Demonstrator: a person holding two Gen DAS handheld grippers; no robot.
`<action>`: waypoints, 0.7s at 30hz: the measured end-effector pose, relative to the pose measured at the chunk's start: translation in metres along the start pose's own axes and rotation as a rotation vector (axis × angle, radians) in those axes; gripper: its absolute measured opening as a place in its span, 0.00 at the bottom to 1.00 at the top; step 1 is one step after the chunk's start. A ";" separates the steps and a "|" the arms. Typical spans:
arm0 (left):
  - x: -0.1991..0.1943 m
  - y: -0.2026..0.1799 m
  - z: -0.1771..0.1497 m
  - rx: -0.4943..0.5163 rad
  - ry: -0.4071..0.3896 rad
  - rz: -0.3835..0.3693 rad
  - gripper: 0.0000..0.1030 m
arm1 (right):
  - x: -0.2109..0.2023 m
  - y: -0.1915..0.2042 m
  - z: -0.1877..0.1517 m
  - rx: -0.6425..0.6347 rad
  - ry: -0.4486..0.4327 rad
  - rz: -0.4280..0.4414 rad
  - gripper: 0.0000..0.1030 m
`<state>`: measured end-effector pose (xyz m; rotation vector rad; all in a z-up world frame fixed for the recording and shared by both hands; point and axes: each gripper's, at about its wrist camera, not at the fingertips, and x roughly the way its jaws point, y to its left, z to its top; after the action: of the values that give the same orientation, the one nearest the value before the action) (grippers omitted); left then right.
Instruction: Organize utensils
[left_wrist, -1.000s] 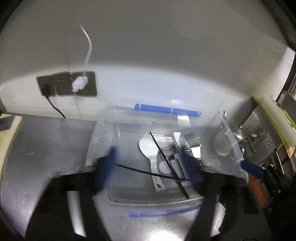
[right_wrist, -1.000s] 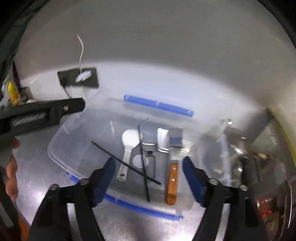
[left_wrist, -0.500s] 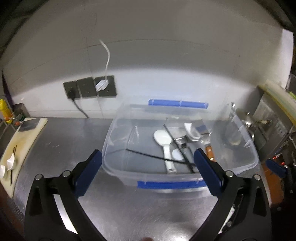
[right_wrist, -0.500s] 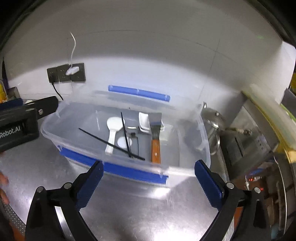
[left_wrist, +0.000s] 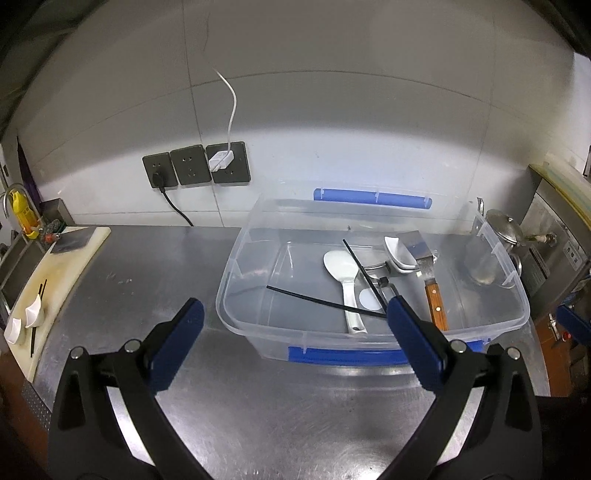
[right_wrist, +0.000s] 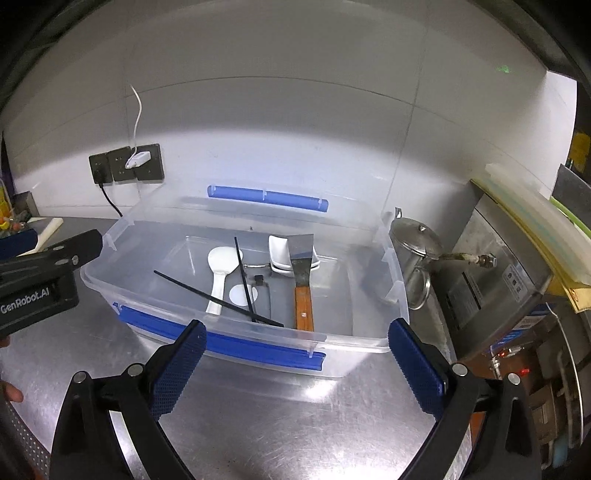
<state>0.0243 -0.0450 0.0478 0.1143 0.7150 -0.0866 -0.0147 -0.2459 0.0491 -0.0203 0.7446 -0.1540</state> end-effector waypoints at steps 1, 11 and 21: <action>0.002 0.000 0.000 0.001 0.003 0.002 0.93 | 0.001 0.000 0.000 -0.001 0.002 0.000 0.95; 0.011 -0.009 0.001 0.027 0.026 0.020 0.93 | 0.008 0.000 0.001 -0.003 0.015 0.001 0.95; 0.018 -0.015 -0.003 0.045 0.050 0.031 0.93 | 0.011 0.002 0.000 -0.006 0.033 0.001 0.95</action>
<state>0.0341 -0.0599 0.0331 0.1715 0.7610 -0.0706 -0.0064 -0.2456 0.0409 -0.0232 0.7778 -0.1518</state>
